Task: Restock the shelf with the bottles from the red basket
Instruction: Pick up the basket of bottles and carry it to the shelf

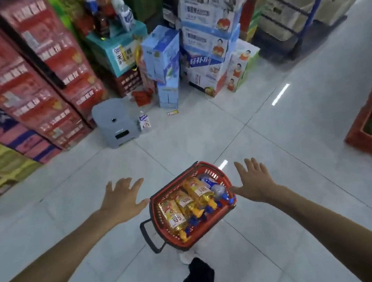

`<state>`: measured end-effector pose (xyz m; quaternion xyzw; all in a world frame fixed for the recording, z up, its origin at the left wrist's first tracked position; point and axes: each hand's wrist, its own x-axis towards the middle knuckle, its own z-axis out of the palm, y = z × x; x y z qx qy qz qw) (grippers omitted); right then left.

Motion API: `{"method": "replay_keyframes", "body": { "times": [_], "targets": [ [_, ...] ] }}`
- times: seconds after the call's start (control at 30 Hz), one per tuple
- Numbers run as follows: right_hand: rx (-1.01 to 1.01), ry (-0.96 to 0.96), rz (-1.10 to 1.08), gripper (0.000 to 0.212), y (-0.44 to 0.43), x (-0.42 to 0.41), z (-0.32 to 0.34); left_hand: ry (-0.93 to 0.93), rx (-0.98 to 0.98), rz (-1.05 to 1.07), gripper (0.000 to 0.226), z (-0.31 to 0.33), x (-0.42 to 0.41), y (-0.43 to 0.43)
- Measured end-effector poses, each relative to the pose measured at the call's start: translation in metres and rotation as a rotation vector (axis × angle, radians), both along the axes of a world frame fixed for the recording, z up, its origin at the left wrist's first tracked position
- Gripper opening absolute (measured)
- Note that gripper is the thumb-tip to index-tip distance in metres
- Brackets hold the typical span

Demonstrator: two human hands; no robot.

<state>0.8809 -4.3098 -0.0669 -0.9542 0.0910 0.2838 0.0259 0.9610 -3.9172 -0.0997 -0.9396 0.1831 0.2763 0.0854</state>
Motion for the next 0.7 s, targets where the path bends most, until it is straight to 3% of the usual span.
{"method": "replay_keyframes", "body": {
  "times": [0.27, 0.47, 0.7],
  "targets": [
    [0.054, 0.119, 0.132, 0.101, -0.021, 0.043, -0.082, 0.180, 0.014, 0.223, 0.083, -0.087, -0.031, 0.001],
    [0.099, 0.199, 0.199, 0.097, -0.051, 0.083, -0.180, 0.273, 0.018, 0.377, 0.079, -0.165, -0.062, -0.034],
    [0.245, 0.214, 0.084, 0.099, -0.065, 0.104, -0.317, 0.320, -0.108, 0.956, 0.069, -0.287, -0.079, -0.095]
  ]
}}
